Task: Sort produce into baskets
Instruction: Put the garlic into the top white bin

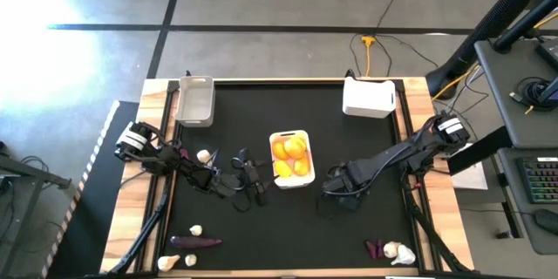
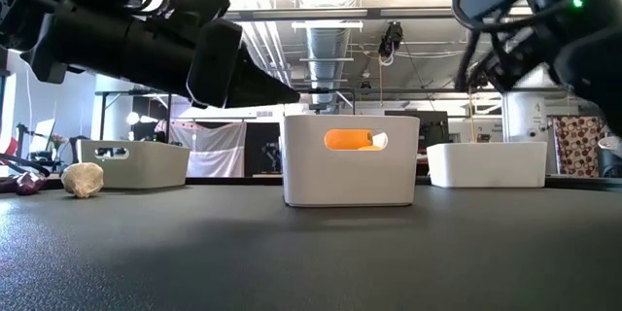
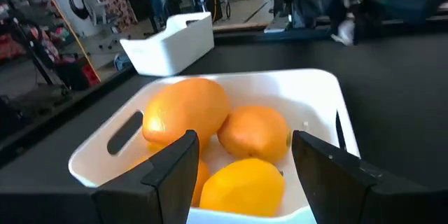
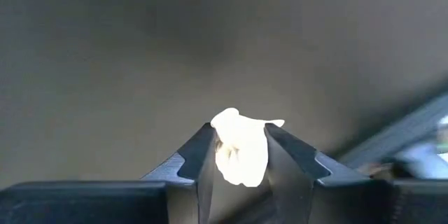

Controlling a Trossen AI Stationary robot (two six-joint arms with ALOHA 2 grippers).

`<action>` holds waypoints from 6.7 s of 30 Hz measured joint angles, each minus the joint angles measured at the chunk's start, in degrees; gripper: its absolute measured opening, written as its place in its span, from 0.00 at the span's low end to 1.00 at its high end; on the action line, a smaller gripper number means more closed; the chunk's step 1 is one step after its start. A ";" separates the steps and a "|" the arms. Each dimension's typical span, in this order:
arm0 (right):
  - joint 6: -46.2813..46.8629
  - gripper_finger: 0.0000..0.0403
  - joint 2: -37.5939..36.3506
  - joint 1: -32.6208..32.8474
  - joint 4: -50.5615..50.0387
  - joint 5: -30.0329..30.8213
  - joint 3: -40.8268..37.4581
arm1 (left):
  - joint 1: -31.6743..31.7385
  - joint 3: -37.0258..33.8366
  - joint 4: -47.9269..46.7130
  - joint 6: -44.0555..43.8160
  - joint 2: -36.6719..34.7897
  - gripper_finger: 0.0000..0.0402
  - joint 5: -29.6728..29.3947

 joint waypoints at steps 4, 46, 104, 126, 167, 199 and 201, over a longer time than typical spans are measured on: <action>-2.75 0.25 -1.37 -1.40 -5.81 11.30 4.47 | 0.00 0.00 -3.73 -2.25 0.00 0.53 3.79; -41.35 0.25 -9.96 -62.65 8.15 28.08 8.34 | 2.09 0.00 -2.59 1.47 -11.22 0.53 7.89; -52.92 0.22 -3.17 -72.75 33.59 27.41 -2.33 | 53.37 8.40 -37.65 -8.97 -21.39 0.52 33.32; -54.76 0.21 -1.19 -71.28 33.85 13.84 -0.51 | 56.20 19.49 -43.34 -1.05 -12.32 0.52 34.45; -56.08 0.54 -19.63 -60.91 40.97 23.33 -7.22 | 39.88 14.87 -43.77 -2.59 -21.76 0.52 39.80; -27.12 0.54 -25.42 -4.78 49.74 29.45 -18.28 | 24.87 6.81 -106.87 -46.68 -41.15 0.52 38.48; -25.80 0.54 -25.18 -3.27 49.95 30.27 -18.28 | 24.90 5.18 -107.52 -49.28 -39.97 0.52 36.33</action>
